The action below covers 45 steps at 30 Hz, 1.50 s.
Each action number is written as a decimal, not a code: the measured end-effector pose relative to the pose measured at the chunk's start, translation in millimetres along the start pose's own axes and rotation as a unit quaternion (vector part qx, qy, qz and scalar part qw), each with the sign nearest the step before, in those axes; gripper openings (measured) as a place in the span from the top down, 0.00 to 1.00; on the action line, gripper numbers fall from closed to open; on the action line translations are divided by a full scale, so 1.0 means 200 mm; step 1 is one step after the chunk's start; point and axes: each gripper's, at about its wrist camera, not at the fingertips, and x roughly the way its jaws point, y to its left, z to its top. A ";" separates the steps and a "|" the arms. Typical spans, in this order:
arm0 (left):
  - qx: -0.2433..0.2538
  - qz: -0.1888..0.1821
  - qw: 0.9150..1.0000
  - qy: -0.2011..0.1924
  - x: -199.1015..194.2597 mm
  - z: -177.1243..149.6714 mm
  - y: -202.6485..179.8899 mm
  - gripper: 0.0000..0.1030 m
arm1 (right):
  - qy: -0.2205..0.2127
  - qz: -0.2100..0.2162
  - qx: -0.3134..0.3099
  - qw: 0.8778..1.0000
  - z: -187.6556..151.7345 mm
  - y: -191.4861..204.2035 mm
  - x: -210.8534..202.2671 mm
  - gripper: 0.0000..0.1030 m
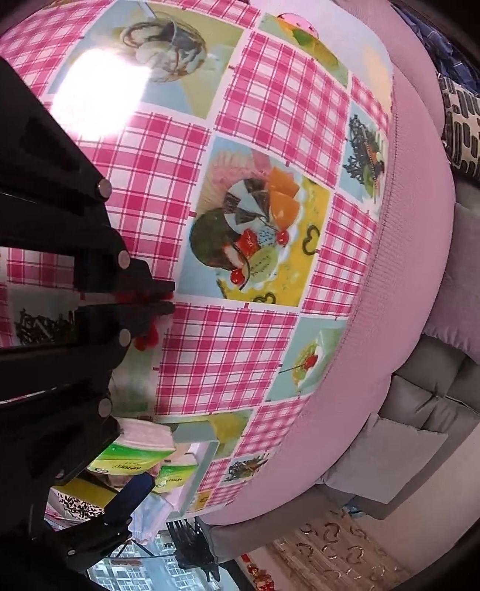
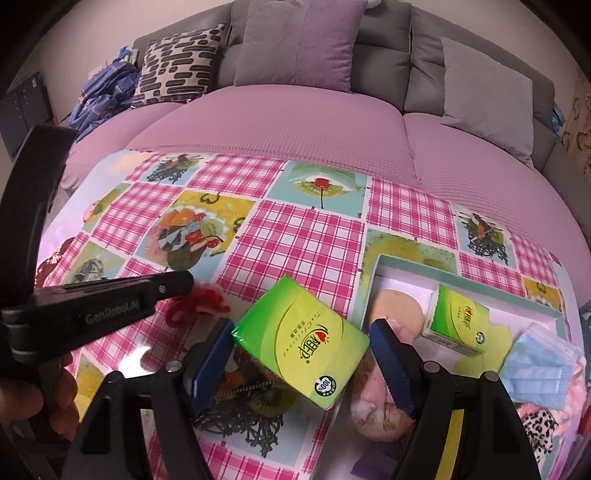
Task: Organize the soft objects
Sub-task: 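Carry the ornament in the left tool and the tissue pack in the right tool over the tray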
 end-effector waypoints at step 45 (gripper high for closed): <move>0.210 0.065 0.975 0.005 0.02 -0.12 -0.18 0.48 | -0.007 -0.009 0.074 0.997 -0.13 -0.27 -0.19 0.25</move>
